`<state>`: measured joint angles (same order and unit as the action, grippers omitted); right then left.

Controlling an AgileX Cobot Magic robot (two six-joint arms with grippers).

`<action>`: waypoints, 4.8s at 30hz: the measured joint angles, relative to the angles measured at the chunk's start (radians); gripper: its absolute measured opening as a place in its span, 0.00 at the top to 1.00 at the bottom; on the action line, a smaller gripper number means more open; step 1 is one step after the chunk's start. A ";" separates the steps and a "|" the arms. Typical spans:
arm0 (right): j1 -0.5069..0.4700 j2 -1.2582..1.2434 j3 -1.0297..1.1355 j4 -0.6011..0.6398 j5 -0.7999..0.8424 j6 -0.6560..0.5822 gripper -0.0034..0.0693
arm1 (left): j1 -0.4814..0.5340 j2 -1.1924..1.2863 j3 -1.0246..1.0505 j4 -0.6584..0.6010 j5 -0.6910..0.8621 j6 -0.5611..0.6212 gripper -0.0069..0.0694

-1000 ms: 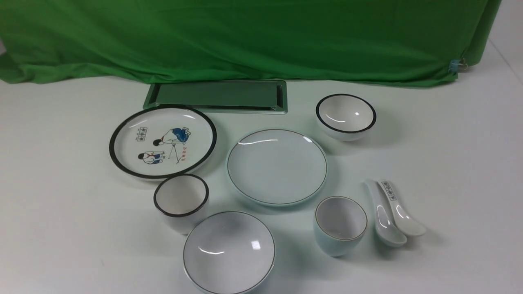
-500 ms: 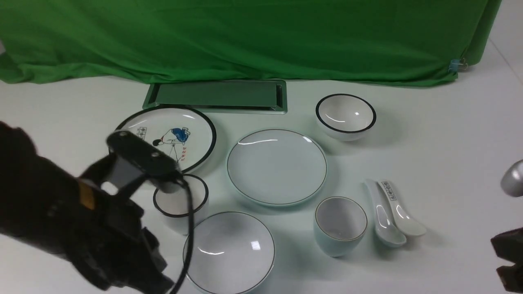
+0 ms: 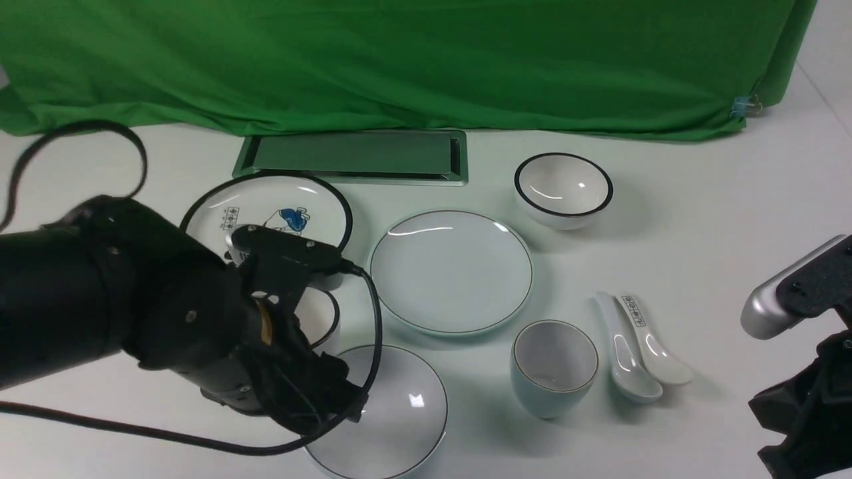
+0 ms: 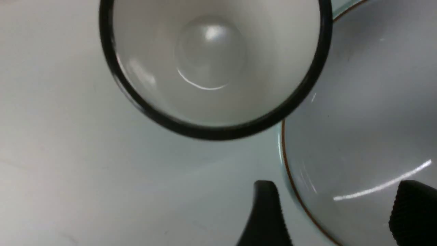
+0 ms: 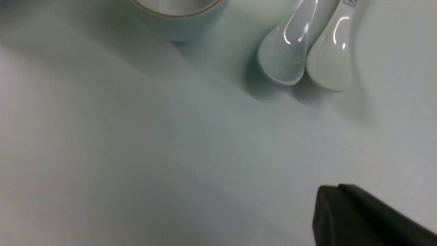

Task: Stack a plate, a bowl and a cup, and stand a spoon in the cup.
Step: Use the left arm to grab a blue rice bowl, then use the left arm to put the blue rice bowl into the blue large plate in the middle, then use the right arm to grab a blue teacup, then use the right arm to put the blue teacup into the blue rice bowl in the middle, then use the right arm to grab a blue soup spoon

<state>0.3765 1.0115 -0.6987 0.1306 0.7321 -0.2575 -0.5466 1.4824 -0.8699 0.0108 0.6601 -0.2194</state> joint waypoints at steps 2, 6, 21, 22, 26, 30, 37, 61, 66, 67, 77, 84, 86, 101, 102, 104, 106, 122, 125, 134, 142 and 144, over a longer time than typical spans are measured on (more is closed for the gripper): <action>0.000 0.000 0.000 0.000 -0.001 0.000 0.92 | 0.000 0.031 0.000 0.000 -0.028 -0.005 0.29; 0.000 0.000 0.000 0.000 -0.015 0.000 0.92 | 0.000 0.110 0.000 0.000 -0.051 -0.007 0.30; 0.000 0.000 0.000 -0.001 -0.051 0.000 0.90 | -0.001 0.074 -0.036 -0.128 0.041 0.139 0.92; 0.000 0.000 0.000 -0.001 -0.051 0.000 0.90 | -0.001 0.046 -0.048 -0.135 0.071 0.171 0.92; 0.000 0.000 0.000 -0.001 -0.059 0.001 0.90 | -0.001 -0.049 -0.158 -0.157 0.122 0.236 0.92; 0.001 0.000 0.000 -0.001 -0.070 0.002 0.90 | 0.039 -0.037 -0.342 -0.179 0.213 0.326 0.92; 0.001 0.000 0.000 -0.001 -0.075 0.004 0.90 | 0.199 0.179 -0.605 -0.328 0.258 0.451 0.92; 0.001 0.091 -0.110 -0.001 -0.041 0.042 0.80 | 0.237 0.746 -1.049 -0.344 0.323 0.508 0.76; 0.039 0.204 -0.240 -0.002 0.001 -0.002 0.54 | 0.237 0.746 -1.139 -0.337 0.470 0.507 0.57; 0.057 0.232 -0.266 -0.002 0.004 -0.012 0.49 | 0.237 0.739 -1.168 -0.329 0.507 0.504 0.53; 0.166 0.537 -0.422 -0.001 -0.047 -0.030 0.35 | 0.237 0.390 -1.168 -0.184 0.545 0.428 0.57; 0.167 0.712 -0.450 -0.001 -0.097 -0.029 0.38 | 0.237 0.073 -0.826 -0.140 0.538 0.426 0.86; 0.167 0.739 -0.450 -0.001 -0.098 -0.029 0.46 | 0.237 -0.002 -0.711 -0.138 0.499 0.426 0.91; 0.169 0.785 -0.859 -0.001 0.069 -0.049 0.84 | 0.237 -0.452 0.014 -0.191 0.135 0.422 0.96; 0.169 0.823 -0.928 -0.001 0.082 -0.050 0.84 | 0.237 -0.468 0.029 -0.191 0.119 0.422 0.96; 0.169 0.881 -0.996 -0.001 0.099 -0.050 0.84 | 0.237 -0.476 0.035 -0.196 0.109 0.422 0.96; 0.169 0.993 -1.120 -0.001 0.133 -0.035 0.84 | 0.237 -0.479 0.039 -0.205 0.099 0.422 0.96; 0.169 1.256 -1.429 -0.040 0.405 0.024 0.44 | 0.237 -0.481 0.039 -0.172 -0.010 0.422 0.96; 0.169 1.212 -1.413 -0.066 0.457 0.024 0.30 | 0.237 -0.481 0.039 -0.168 -0.052 0.422 0.96; 0.158 0.916 -0.993 -0.072 0.452 0.005 0.28 | 0.237 -0.481 0.039 -0.168 -0.075 0.430 0.96; 0.045 0.849 -0.624 -0.077 0.069 0.154 0.29 | 0.237 -0.481 0.039 -0.168 -0.078 0.437 0.96; 0.030 0.871 -0.610 -0.079 -0.001 0.182 0.28 | 0.237 -0.481 0.039 -0.168 -0.080 0.437 0.96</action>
<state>0.4063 1.8827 -1.3090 0.0515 0.7314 -0.0758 -0.3092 1.0018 -0.8305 -0.1575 0.5806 0.2177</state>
